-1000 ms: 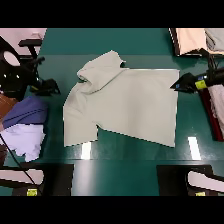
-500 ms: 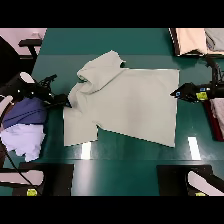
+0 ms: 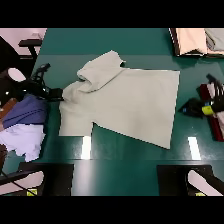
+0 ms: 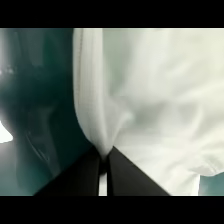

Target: Fold the shirts.

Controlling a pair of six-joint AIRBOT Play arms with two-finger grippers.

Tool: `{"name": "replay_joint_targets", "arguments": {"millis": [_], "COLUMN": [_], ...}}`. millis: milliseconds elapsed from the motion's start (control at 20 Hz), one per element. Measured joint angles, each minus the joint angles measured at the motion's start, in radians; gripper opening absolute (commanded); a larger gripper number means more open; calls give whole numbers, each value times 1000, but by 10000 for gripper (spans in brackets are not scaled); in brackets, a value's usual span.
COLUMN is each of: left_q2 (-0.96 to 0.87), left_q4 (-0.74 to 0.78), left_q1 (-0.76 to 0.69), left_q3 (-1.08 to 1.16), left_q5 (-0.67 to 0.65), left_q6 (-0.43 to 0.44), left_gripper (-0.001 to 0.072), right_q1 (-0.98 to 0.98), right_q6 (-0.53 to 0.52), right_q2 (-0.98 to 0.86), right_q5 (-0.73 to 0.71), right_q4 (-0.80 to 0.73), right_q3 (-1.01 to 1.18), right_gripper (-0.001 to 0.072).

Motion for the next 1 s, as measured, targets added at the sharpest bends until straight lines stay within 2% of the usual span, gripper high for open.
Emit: {"name": "replay_joint_targets", "arguments": {"millis": [250,450,500,600,700,800,1000], "left_q2": [73,86,88,89,90,91,131], "left_q4": [10,10,8,4,0,-2,-3], "left_q1": [-2,-2,-2,-2,-2,-2,-2], "left_q3": [0,0,0,0,0,0,11], "left_q5": [-3,-9,-9,-9,-10,-11,-8], "left_q6": [0,-2,-2,-2,-2,-2,-4], "left_gripper": [30,30,30,30,30,29,29], "right_q1": [-64,-37,-13,45,109,171,257], "right_q6": [39,50,56,69,72,73,76], "right_q2": [53,78,78,68,51,34,55], "right_q5": [22,-26,-43,-71,-124,-184,-285], "right_q4": [-76,-29,-11,27,65,90,61], "right_q3": [-260,-418,-447,-482,-499,-497,-407], "right_gripper": [507,482,391,350,153,19,18]}}
